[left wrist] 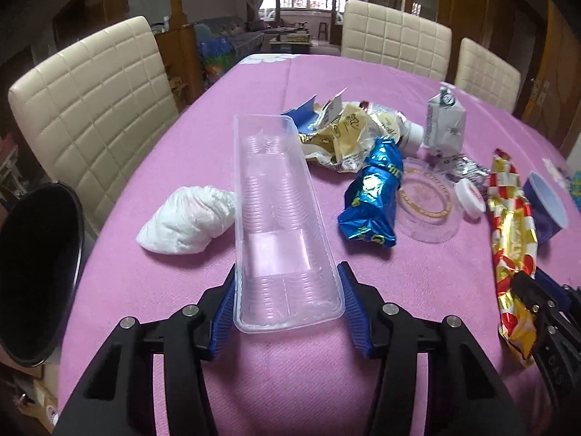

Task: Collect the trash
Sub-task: 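Grasp the clear plastic tray with the left tool while the right tool grasps the checkered wrapper, then carry the tray and wrapper over the black bin and open both tools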

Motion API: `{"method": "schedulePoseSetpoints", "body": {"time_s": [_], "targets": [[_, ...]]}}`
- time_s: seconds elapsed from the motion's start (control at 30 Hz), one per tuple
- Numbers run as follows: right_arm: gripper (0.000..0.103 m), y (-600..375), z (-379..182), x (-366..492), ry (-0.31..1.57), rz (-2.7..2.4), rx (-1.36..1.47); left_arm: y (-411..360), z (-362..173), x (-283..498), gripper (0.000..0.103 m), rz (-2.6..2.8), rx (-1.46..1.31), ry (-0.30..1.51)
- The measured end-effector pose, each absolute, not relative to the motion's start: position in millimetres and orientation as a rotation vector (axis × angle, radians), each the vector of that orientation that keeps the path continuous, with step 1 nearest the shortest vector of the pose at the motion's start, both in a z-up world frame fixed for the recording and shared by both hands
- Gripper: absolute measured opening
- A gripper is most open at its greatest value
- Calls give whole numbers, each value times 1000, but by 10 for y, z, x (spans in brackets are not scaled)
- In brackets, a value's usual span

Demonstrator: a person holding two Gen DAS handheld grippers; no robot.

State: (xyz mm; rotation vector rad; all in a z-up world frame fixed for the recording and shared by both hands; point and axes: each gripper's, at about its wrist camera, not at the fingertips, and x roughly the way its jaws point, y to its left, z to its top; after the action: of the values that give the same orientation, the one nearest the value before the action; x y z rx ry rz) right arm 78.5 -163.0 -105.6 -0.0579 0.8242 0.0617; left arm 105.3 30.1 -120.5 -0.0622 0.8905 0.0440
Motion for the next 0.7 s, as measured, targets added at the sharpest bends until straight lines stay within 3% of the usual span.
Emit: {"method": "schedulePoseSetpoints", "body": {"time_s": [0.37,0.7], "targets": [[17,-1345,-850,782,711,131,-116,483,-882,764,50,98,-42,726],[17,-576,-736,806,660,368,-183,1136,-840,567,50,284,-43,701]]}}
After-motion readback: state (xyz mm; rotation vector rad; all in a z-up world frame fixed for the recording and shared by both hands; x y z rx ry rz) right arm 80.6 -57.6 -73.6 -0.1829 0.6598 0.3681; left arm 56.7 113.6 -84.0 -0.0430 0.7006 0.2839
